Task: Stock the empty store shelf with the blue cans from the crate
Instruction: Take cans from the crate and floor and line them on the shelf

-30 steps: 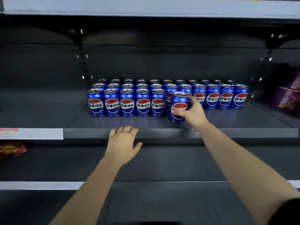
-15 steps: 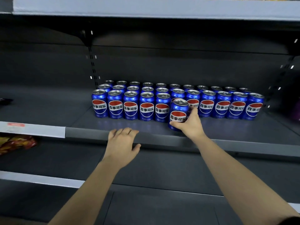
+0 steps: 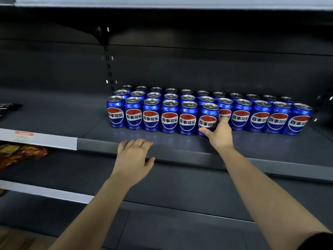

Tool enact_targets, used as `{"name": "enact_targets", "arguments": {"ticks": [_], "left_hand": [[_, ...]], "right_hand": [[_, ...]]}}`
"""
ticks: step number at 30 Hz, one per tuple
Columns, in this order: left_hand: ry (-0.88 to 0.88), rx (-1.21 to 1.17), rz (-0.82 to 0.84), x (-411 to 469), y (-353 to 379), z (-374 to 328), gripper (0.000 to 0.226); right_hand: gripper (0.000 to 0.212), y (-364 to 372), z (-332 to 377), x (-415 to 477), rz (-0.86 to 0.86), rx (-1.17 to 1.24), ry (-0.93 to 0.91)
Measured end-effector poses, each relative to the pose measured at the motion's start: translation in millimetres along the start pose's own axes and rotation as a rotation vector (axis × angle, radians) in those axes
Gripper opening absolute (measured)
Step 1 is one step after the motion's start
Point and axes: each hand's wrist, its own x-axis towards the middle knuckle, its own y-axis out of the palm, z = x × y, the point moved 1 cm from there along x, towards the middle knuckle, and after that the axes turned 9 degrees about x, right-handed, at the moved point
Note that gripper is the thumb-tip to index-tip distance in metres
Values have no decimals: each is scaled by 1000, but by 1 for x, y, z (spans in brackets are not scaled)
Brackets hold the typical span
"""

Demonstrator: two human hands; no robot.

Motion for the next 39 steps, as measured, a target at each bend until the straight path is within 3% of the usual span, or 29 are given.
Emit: {"name": "enact_targets", "arguments": {"ticks": [8, 13, 16, 24, 30, 34, 39], "left_hand": [[25, -30, -3, -9, 0, -3, 44], [40, -66, 5, -17, 0, 11, 45], [67, -74, 20, -23, 1, 25, 45], [157, -97, 73, -47, 6, 97, 46], [191, -75, 149, -77, 23, 174, 47], [199, -67, 212, -105, 42, 218, 48], [193, -66, 301, -143, 74, 259, 45]], "right_hand": [[68, 3, 4, -8, -6, -45, 15], [85, 13, 15, -33, -125, -121, -90], [72, 29, 24, -58, -196, -187, -216], [55, 106, 65, -130, -104, -75, -325], [34, 174, 69, -194, -70, -92, -319], [35, 215, 58, -237, -52, -58, -264], [43, 265, 26, -295, 131, -121, -86]]}}
